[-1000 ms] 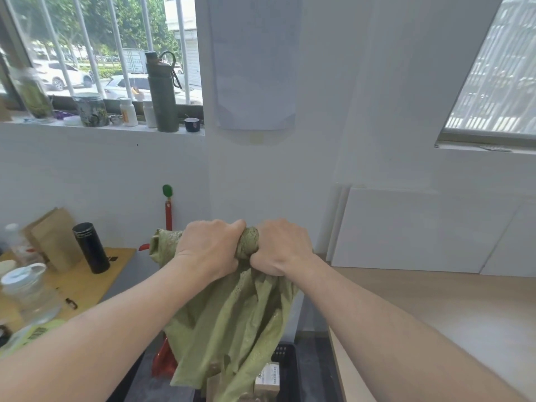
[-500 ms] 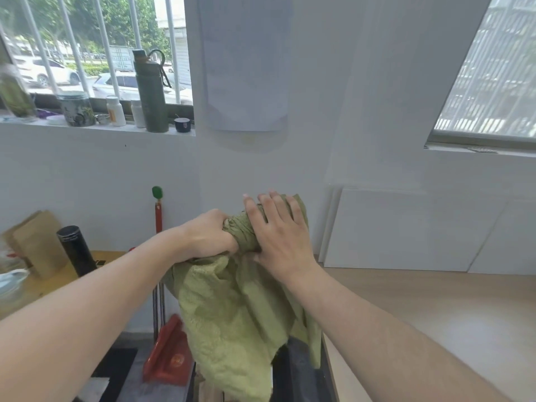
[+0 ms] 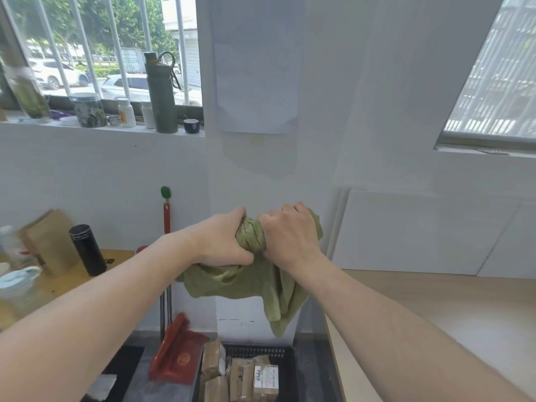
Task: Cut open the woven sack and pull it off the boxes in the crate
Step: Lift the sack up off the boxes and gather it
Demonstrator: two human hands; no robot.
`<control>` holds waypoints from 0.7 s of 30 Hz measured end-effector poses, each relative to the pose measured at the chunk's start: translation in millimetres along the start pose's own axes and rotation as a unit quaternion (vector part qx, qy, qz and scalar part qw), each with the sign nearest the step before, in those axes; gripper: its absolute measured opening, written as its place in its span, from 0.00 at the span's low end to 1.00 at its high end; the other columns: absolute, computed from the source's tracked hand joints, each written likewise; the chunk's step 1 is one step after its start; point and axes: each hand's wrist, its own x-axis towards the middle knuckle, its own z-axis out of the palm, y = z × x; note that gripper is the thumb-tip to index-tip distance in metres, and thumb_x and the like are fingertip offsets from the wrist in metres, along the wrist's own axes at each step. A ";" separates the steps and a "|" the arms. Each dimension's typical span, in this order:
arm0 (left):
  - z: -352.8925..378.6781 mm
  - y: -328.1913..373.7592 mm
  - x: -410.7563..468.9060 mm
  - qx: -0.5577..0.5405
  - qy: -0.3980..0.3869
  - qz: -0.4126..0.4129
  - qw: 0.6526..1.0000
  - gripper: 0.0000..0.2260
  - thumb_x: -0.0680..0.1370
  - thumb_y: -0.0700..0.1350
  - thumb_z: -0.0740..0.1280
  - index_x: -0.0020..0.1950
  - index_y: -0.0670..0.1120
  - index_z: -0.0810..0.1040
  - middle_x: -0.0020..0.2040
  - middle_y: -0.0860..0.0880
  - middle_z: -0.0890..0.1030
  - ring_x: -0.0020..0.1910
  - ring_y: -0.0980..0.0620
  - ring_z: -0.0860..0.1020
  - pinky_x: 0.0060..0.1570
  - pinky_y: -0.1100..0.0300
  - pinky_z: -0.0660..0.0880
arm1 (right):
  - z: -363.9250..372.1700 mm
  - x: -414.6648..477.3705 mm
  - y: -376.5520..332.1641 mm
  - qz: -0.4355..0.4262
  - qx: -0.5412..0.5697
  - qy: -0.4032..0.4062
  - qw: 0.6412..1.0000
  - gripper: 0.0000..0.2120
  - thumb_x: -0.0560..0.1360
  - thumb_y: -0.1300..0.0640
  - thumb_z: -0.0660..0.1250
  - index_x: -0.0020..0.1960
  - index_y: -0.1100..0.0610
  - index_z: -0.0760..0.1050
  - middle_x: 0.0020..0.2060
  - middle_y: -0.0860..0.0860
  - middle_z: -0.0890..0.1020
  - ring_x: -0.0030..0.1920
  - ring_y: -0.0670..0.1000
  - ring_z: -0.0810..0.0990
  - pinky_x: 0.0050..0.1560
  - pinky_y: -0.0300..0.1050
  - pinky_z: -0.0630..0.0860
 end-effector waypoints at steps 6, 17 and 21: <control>6.6 5.9 -9.5 0.305 0.104 0.086 0.943 0.31 0.68 0.57 0.74 0.63 0.51 0.63 0.51 0.50 0.68 0.42 0.48 0.75 0.35 0.56 0.69 | -8.1 0.9 -6.7 0.046 0.055 -0.089 0.993 0.03 0.67 0.56 0.67 0.39 0.51 0.73 0.28 0.46 0.72 0.32 0.54 0.71 0.41 0.47 0.63; 30.6 -27.0 -11.0 0.392 0.340 0.091 0.850 0.33 0.54 0.29 0.75 0.59 0.40 0.79 0.38 0.40 0.76 0.31 0.41 0.76 0.36 0.48 0.74 | -19.8 -2.5 -15.3 0.120 0.196 -0.157 0.961 0.05 0.64 0.54 0.66 0.36 0.56 0.74 0.30 0.50 0.78 0.30 0.54 0.76 0.32 0.45 0.73; 24.1 -28.5 -11.9 0.380 0.302 0.098 0.869 0.26 0.52 0.35 0.76 0.49 0.44 0.78 0.31 0.45 0.74 0.26 0.43 0.74 0.32 0.54 0.69 | -17.5 -7.7 -14.6 0.087 0.189 -0.138 0.968 0.10 0.64 0.48 0.67 0.40 0.53 0.74 0.32 0.48 0.79 0.33 0.55 0.78 0.34 0.45 0.74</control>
